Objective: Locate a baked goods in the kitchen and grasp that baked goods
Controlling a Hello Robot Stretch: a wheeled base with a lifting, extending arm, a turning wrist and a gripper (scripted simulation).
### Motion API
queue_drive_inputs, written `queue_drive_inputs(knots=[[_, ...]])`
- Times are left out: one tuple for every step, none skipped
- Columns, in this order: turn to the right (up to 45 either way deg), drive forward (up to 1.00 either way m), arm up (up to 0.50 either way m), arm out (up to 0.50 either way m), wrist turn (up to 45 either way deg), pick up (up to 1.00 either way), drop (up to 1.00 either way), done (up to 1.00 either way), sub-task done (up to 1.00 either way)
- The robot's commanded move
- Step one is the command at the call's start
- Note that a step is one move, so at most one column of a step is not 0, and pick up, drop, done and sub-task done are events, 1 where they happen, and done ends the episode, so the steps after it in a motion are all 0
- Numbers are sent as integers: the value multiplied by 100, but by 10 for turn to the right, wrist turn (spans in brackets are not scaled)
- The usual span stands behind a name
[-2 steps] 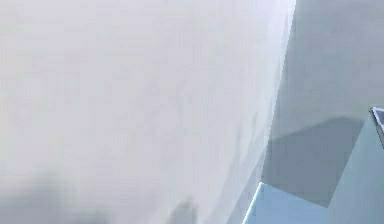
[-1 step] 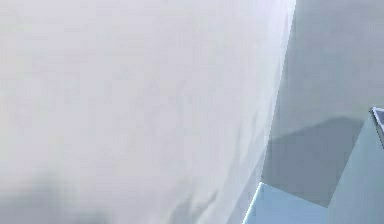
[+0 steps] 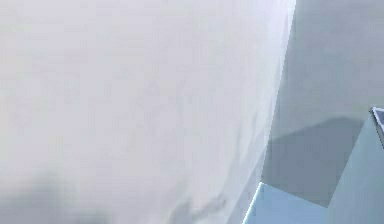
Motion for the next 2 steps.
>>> queue_drive_inputs(knots=[[0,0,0,0,210,0,0,0,0],[0,0,-16,0,0,0,0,0,0]])
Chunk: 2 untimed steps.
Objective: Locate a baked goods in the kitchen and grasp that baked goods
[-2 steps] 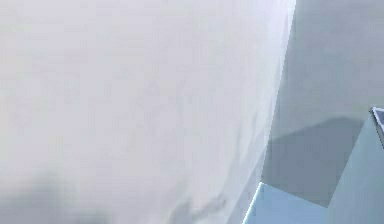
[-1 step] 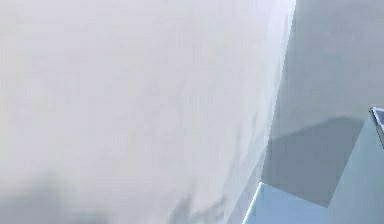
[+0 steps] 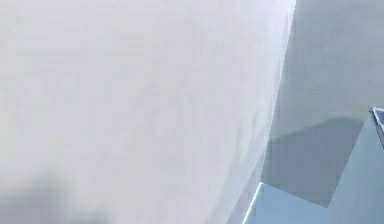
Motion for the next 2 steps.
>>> queue_drive_inputs(knots=[[0,0,0,0,0,100,0,0,0],[0,0,10,0,0,0,0,0,0]])
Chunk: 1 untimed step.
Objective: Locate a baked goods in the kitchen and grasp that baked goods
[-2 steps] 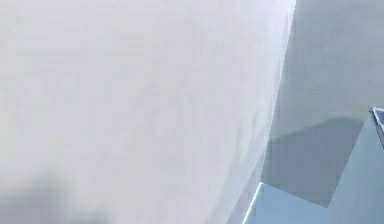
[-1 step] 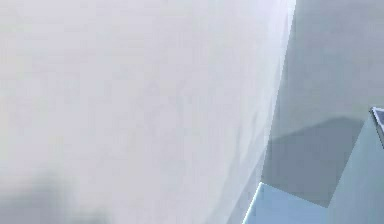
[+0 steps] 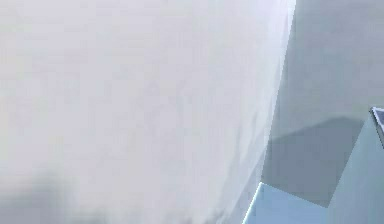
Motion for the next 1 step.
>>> queue_drive_inputs(knots=[[0,0,0,0,0,0,0,100,0]])
